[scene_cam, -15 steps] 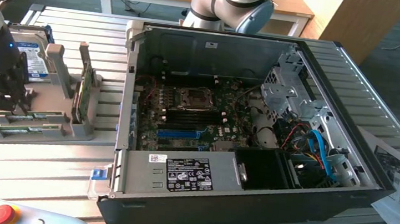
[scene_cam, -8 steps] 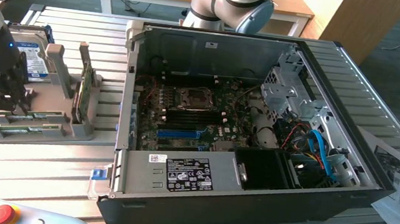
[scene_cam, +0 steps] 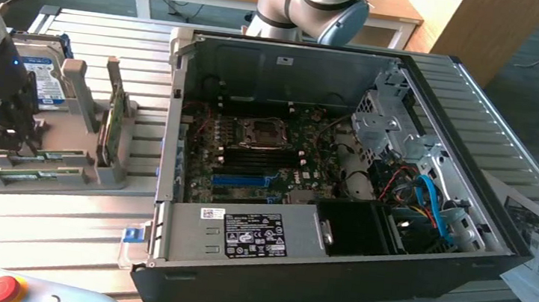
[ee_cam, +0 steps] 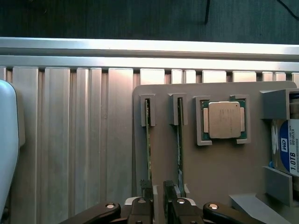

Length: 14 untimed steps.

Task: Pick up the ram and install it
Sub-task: 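Pick up the ram and move it above insertion slot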

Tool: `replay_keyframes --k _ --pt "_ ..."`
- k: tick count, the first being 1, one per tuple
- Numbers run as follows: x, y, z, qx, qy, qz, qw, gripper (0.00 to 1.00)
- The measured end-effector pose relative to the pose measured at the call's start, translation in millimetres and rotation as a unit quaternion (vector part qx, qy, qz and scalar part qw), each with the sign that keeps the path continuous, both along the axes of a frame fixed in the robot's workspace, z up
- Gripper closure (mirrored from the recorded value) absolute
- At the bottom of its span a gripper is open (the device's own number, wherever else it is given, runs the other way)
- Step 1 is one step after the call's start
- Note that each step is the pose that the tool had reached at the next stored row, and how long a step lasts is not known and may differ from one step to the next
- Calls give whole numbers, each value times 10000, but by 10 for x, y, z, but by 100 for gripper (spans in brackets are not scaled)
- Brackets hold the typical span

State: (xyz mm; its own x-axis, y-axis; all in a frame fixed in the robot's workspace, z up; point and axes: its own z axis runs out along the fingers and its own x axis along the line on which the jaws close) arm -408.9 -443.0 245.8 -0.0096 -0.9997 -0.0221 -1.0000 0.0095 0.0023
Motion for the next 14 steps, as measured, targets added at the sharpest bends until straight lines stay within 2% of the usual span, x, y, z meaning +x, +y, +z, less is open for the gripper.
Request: replay_keyframes --k 14 --pt "0 -4 -110 0 0 0 10000 76"
